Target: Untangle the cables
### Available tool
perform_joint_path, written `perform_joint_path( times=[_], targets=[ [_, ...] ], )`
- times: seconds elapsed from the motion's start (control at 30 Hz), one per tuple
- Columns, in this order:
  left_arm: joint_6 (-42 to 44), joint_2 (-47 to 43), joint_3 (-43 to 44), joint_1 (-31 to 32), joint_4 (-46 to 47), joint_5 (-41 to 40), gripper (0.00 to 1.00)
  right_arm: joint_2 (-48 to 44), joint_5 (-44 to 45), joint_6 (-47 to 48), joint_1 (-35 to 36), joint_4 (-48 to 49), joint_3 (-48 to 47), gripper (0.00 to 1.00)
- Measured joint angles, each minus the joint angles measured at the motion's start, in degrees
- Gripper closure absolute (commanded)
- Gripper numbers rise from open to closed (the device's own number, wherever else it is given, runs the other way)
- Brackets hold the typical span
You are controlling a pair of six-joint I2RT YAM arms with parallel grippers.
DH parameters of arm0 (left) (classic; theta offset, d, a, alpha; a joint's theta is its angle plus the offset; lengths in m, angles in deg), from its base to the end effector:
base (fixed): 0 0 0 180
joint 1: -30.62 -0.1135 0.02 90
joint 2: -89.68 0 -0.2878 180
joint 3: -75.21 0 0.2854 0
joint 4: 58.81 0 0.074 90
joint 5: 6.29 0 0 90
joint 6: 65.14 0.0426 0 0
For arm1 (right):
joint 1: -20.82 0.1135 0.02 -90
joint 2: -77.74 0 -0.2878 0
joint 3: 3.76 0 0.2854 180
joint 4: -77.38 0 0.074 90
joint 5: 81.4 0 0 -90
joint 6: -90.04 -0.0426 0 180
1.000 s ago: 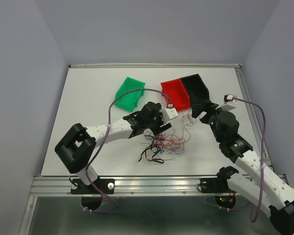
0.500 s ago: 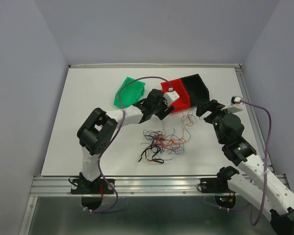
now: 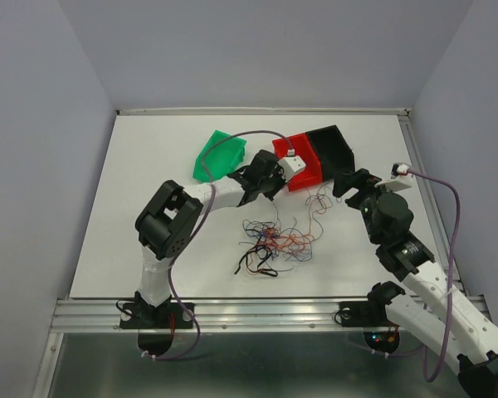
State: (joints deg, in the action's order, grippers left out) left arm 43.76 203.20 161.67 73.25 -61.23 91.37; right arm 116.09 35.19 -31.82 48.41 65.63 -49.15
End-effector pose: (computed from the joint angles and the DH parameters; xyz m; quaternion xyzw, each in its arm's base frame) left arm 0.3568 -0.3362 0.1904 0.4698 0.7233 -0.1598 0.4802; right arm 0.1766 0.0708 0.3178 0.1824 0.7096 0.1800 0.6564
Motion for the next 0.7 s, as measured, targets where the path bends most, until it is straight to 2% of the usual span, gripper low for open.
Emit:
perform_joint_path(
  times=[0.13, 0.27, 0.5, 0.7],
  targets=[
    [0.0, -5.8, -3.6, -0.5, -1.9, 4.4, 1.0, 1.3, -0.8, 0.1, 0.0, 0.1, 0.0, 0.14],
    [0.1, -18.7, -7.1, -1.0, -4.7, 9.4, 1.0, 3.5, -3.8, 0.6, 0.0, 0.2, 0.0, 0.14],
    [0.7, -39.0, -6.8, -1.2, -6.0, 15.0, 1.0, 2.7, -14.4, 3.1, 0.0, 6.3, 2.7, 0.11],
    [0.6, -44.2, -3.1, -1.1, -10.0, 16.8, 1.0, 6.4, -26.3, 4.9, 0.0, 15.3, 4.8, 0.06]
  ],
)
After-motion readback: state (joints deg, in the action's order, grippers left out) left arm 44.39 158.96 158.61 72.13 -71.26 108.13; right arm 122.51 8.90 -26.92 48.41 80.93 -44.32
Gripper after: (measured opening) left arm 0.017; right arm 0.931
